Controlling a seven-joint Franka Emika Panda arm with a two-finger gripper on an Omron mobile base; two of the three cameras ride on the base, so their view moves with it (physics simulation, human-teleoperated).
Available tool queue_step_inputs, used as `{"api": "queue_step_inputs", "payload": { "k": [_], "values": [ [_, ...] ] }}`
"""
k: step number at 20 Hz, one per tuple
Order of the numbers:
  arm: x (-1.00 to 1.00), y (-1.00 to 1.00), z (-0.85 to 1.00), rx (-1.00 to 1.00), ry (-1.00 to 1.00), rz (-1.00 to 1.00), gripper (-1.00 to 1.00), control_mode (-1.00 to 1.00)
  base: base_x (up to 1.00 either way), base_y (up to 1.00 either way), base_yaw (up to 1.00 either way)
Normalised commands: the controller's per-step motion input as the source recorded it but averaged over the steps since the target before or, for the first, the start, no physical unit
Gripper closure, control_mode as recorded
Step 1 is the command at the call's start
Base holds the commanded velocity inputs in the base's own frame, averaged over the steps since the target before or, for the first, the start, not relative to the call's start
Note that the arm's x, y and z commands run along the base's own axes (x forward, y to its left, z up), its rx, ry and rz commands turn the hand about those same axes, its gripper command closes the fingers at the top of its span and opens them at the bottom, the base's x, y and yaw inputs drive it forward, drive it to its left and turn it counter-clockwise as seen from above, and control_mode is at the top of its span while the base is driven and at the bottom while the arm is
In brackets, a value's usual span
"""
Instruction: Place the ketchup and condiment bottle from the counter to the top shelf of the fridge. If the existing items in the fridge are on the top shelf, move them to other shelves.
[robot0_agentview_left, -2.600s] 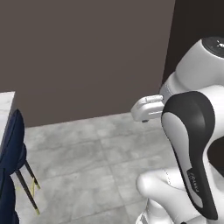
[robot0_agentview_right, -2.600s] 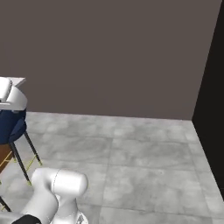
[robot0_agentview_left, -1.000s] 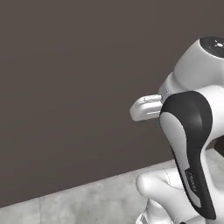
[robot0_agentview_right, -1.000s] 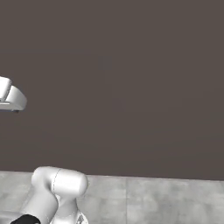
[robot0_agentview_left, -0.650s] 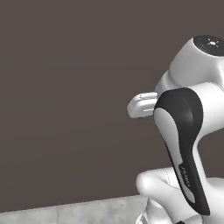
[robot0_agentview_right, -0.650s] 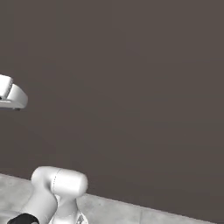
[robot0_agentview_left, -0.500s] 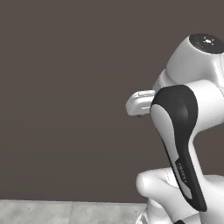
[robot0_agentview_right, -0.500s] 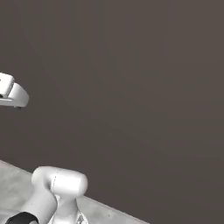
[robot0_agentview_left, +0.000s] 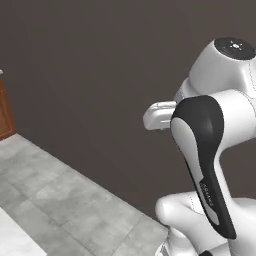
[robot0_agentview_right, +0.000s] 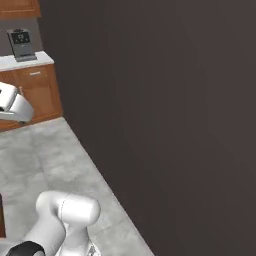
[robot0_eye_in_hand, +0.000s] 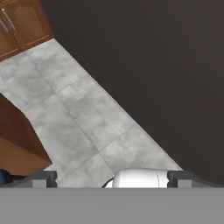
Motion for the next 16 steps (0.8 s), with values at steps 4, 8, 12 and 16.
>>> {"api": "queue_step_inputs", "payload": {
  "k": [4,8,12,16],
  "values": [
    [0.00,0.00,0.00,0.00,0.00,0.00,-1.00,1.00,0.27,0.00,0.97],
    [0.00,0.00,0.00,0.00,0.00,0.00,-1.00,1.00,0.86,0.00,0.71],
    [0.00,0.00,0.00,0.00,0.00,0.00,-1.00,1.00,1.00,0.00,0.39],
    [0.00,0.00,0.00,0.00,0.00,0.00,-1.00,1.00,1.00,-0.23,0.24]
  ]
}}
